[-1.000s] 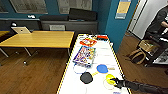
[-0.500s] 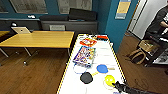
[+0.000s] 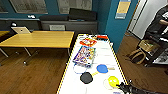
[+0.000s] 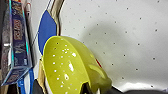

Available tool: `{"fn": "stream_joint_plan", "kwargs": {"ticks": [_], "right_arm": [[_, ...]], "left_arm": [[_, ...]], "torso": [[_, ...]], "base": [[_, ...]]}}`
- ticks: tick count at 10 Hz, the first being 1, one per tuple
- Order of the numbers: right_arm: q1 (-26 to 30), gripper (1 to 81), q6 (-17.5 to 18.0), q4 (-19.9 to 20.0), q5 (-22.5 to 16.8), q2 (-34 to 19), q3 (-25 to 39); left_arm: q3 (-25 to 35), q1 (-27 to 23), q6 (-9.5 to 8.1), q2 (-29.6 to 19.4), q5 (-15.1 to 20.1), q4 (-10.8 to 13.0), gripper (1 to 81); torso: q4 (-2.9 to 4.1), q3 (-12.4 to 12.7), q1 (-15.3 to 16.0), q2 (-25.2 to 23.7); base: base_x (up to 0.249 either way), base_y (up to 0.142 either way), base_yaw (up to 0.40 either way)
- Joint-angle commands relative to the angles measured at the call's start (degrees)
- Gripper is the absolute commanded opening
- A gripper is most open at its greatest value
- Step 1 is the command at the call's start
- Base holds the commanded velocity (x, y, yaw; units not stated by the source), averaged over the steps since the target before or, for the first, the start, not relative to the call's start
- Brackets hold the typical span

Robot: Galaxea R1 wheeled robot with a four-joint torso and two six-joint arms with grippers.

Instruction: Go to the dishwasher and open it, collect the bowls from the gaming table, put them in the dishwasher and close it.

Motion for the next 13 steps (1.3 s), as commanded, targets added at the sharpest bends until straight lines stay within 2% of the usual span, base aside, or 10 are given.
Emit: {"fn": "stream_joint_plan", "kwargs": {"ticks": [1,3,4,5,7,10,12,13], "right_arm": [[17.6,1.0,-0.2,-0.4,-10.3,-19.5,18.2],[17.4,1.0,-0.5,-1.1,-15.6,-25.0,22.9],[15.9,1.0,-0.9,-1.5,-15.7,-28.3,26.0],[12.8,1.0,-3.0,-2.3,-15.4,-30.8,27.6],[5.7,1.0,-6.6,-3.0,-14.3,-33.7,26.8],[-5.9,1.0,-13.5,-3.1,-8.1,-33.6,23.1],[-11.7,1.0,-16.4,-3.3,-4.3,-33.2,21.3],[-14.2,1.0,-17.0,-3.8,-2.9,-32.5,20.5]], "left_arm": [[0.9,-0.3,-0.06,0.2,3.3,0.7,81.1],[1.1,-0.6,0.03,0.5,3.0,0.9,81.1],[2.7,-1.0,0.2,-0.1,2.8,0.9,81.1],[5.8,-1.0,0.11,-1.4,1.7,1.6,81.1],[14.2,-1.6,0.03,-6.3,0.4,2.5,81.1],[24.1,-3.3,0.03,-15.0,0.1,2.5,81.1],[29.1,-4.3,-0.06,-19.4,-2.7,2.5,81.1],[31.8,-5.1,-0.06,-22.0,-2.7,2.4,81.1]], "torso": [[0.0,0.0,0.0,0.0],[0.0,0.0,0.0,0.0],[0.0,0.0,0.0,0.0],[0.0,0.0,0.0,0.0],[0.0,0.0,0.0,0.0],[0.0,0.0,0.0,0.0],[0.0,0.0,0.0,0.0],[0.0,0.0,0.0,0.0]], "base": [[0.0,0.0,0.0],[0.0,0.0,0.0],[0.0,0.0,0.0],[0.0,0.0,0.0],[0.0,0.0,0.0],[0.0,0.0,0.0],[0.0,0.0,0.0],[0.0,0.0,0.0]]}}
